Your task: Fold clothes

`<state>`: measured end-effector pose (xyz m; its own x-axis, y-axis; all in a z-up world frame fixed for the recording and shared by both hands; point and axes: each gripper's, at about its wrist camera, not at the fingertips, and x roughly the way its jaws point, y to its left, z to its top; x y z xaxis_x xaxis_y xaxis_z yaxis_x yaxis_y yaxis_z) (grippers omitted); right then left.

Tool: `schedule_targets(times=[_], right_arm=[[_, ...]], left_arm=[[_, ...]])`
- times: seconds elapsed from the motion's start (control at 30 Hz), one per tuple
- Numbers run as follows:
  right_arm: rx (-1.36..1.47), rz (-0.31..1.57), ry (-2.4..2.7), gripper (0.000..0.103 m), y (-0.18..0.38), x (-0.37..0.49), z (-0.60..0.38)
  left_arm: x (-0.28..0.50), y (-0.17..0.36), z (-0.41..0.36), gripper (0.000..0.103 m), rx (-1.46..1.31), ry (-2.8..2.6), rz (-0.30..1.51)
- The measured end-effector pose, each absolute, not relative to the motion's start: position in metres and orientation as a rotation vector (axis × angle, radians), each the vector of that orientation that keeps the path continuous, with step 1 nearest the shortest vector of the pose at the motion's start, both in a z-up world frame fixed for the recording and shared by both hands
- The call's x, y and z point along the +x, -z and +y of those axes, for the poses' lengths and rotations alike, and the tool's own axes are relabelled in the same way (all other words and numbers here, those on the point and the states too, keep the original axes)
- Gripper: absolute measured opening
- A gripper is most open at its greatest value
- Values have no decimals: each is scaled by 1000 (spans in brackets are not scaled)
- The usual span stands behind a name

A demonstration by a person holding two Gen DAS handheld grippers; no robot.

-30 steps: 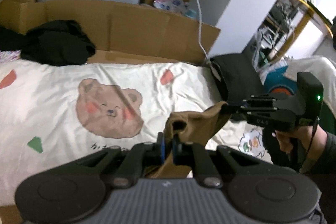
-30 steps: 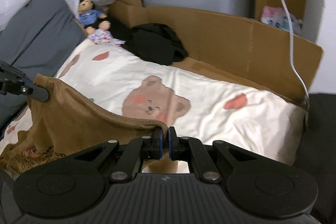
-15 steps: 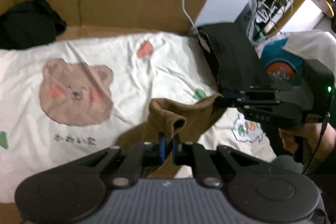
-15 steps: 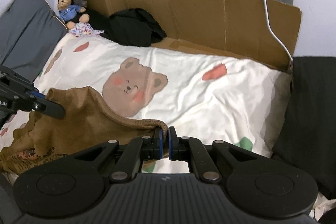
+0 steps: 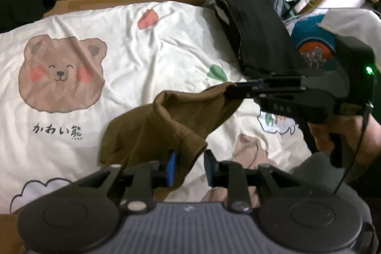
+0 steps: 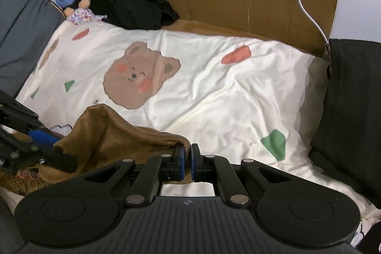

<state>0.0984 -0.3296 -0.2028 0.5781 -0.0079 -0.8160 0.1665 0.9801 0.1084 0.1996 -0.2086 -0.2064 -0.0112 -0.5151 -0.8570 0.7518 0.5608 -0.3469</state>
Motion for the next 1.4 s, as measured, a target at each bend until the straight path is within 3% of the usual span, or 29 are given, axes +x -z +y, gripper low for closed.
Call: schedule_targets(times=[0.13, 0.37, 0.6, 0.87, 0.9, 0.93, 1.0, 1.4], right_arm=[[179, 973, 113, 5, 210, 102, -331], [184, 994, 131, 5, 220, 102, -331], [161, 1012, 137, 5, 220, 101, -326], [141, 1029, 148, 5, 219, 104, -323], [141, 1032, 150, 5, 219, 104, -323], [141, 1033, 152, 5, 219, 104, -323], [140, 1037, 155, 5, 220, 104, -323], [126, 1059, 159, 5, 226, 104, -322]], left_arm=[[207, 193, -174, 34, 276, 994, 1188], [234, 182, -82, 35, 367, 831, 1176], [258, 205, -7, 29, 329, 724, 1283], [264, 247, 21, 28, 358, 684, 1383], [263, 253, 23, 27, 353, 684, 1394], [261, 258, 27, 17, 339, 683, 1404], [258, 269, 35, 9, 316, 680, 1423], [237, 300, 38, 4, 286, 756, 1574]])
